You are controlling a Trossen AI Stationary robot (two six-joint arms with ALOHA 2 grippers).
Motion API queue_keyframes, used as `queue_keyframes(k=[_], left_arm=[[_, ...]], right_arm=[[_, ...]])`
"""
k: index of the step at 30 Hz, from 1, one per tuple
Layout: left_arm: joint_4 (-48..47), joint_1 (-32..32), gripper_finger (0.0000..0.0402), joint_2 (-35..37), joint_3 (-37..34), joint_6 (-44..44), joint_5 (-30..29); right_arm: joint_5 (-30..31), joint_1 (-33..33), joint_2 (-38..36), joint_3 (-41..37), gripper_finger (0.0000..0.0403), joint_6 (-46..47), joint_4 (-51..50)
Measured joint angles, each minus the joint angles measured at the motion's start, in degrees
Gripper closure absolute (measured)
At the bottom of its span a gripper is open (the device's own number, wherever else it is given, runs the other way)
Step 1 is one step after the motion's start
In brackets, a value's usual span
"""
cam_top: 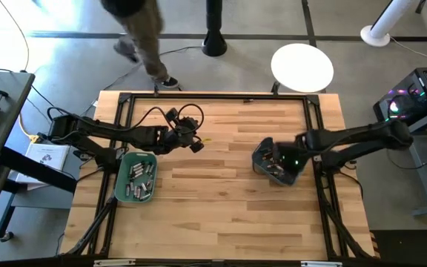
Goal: Sort batteries
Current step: Put the black battery into the blue bin
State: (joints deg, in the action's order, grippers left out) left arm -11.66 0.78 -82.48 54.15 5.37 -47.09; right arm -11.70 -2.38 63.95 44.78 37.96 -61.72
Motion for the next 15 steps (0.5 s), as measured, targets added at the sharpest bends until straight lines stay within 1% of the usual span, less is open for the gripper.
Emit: queue_keyframes(k=[3, 8, 12, 15], left_arm=[[0.5, 0.0, 0.0399, 0.0, 0.0, -0.1, 0.0], [2.4, 0.0, 0.0399, 0.0, 0.0, -1.0, 0.3], [2.6, 0.0, 0.0399, 0.0, 0.0, -1.0, 0.5], [2.6, 0.0, 0.0399, 0.0, 0.0, -1.0, 0.5]], right_arm=[[-1.8, -2.3, 0.1, -3.9, 0.0392, 3.3, 2.1], [-3.0, -2.5, 0.1, -7.7, 0.0376, 4.6, 5.4], [-1.5, -2.5, 0.1, -8.2, 0.0353, 5.4, 5.9], [-1.0, -1.6, 0.1, -8.2, 0.0327, 5.6, 6.3]])
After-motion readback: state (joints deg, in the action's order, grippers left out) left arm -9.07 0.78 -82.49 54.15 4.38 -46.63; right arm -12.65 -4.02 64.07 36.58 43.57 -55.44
